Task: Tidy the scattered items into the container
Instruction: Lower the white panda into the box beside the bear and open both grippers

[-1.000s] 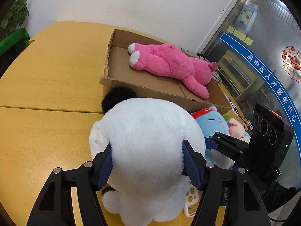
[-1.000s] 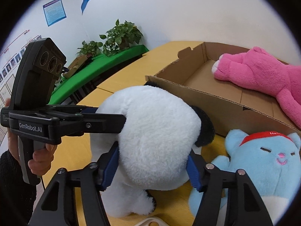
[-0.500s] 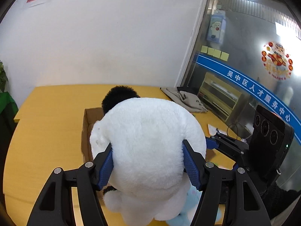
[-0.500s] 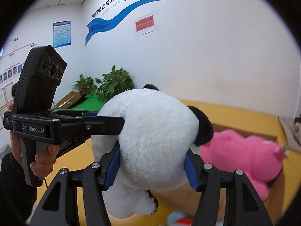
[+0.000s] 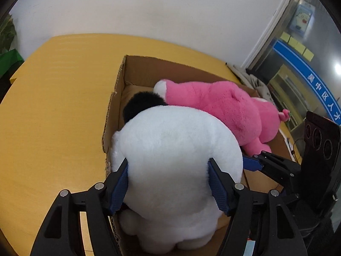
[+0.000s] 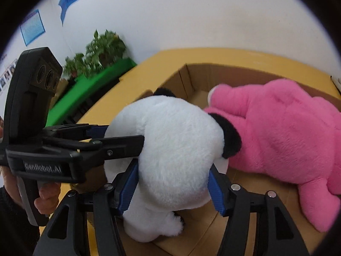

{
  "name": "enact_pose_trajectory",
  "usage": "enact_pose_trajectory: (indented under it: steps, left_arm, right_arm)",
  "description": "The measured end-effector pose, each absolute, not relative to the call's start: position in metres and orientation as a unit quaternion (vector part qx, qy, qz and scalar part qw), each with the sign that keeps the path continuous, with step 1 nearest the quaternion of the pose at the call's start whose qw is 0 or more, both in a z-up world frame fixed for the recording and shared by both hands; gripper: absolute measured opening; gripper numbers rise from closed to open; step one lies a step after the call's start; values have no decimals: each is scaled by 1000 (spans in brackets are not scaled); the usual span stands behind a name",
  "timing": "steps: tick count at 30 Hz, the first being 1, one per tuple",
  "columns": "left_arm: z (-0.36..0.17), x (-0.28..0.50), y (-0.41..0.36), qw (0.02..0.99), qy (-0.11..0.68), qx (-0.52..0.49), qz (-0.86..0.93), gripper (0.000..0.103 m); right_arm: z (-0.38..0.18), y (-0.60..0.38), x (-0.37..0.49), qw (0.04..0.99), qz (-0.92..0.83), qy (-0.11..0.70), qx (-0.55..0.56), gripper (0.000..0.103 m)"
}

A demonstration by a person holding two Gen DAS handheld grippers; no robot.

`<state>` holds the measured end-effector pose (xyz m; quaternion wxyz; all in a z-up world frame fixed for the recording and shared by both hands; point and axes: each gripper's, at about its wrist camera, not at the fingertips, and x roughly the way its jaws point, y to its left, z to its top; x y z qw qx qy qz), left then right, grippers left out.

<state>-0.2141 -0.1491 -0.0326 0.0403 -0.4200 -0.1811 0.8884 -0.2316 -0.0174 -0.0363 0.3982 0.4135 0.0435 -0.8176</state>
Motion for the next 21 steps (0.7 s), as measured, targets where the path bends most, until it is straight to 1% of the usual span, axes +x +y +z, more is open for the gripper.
enact_pose_trajectory:
  steps: [1, 2, 3, 4, 5, 8, 10, 11, 12, 14, 17, 21]
  left_arm:
    - [-32, -212, -150, 41, -187, -418, 888, 77]
    - [-33, -209, -153, 41, -192, -417, 887, 81]
    - [-34, -207, -153, 41, -197, -417, 886, 84]
    - [-34, -203, -155, 40, -203, -416, 885, 85]
    - [-33, -200, -157, 39, -209, -415, 884, 87]
    - [-21, -175, -158, 9, -225, -406, 886, 87]
    - [2, -149, -143, -9, -199, -374, 906, 87]
    - [13, -138, -132, -18, -183, -361, 914, 89]
    - [23, -125, -121, -24, -168, -348, 922, 93]
    - [40, -100, -98, -21, -149, -327, 933, 98]
    - [53, -72, -63, -2, -135, -308, 942, 99]
    - [57, -49, -28, 14, -133, -299, 945, 99]
  right_arm:
    - [-36, -18, -231, 398, -817, 44, 415, 60]
    - [-34, -19, -231, 397, -816, 45, 417, 63]
    - [-33, -19, -230, 393, -817, 48, 419, 72]
    - [-32, -16, -230, 387, -819, 51, 421, 77]
    - [-30, -13, -230, 379, -821, 54, 424, 78]
    - [-13, 4, -205, 346, -843, 61, 407, 79]
    - [-1, 32, -185, 309, -866, 59, 388, 82]
    - [4, 45, -178, 291, -875, 55, 382, 82]
    - [13, 63, -165, 280, -886, 48, 367, 83]
    - [26, 90, -144, 263, -902, 40, 339, 84]
    - [37, 121, -117, 225, -920, 47, 316, 84]
    - [49, 152, -97, 177, -938, 50, 292, 84]
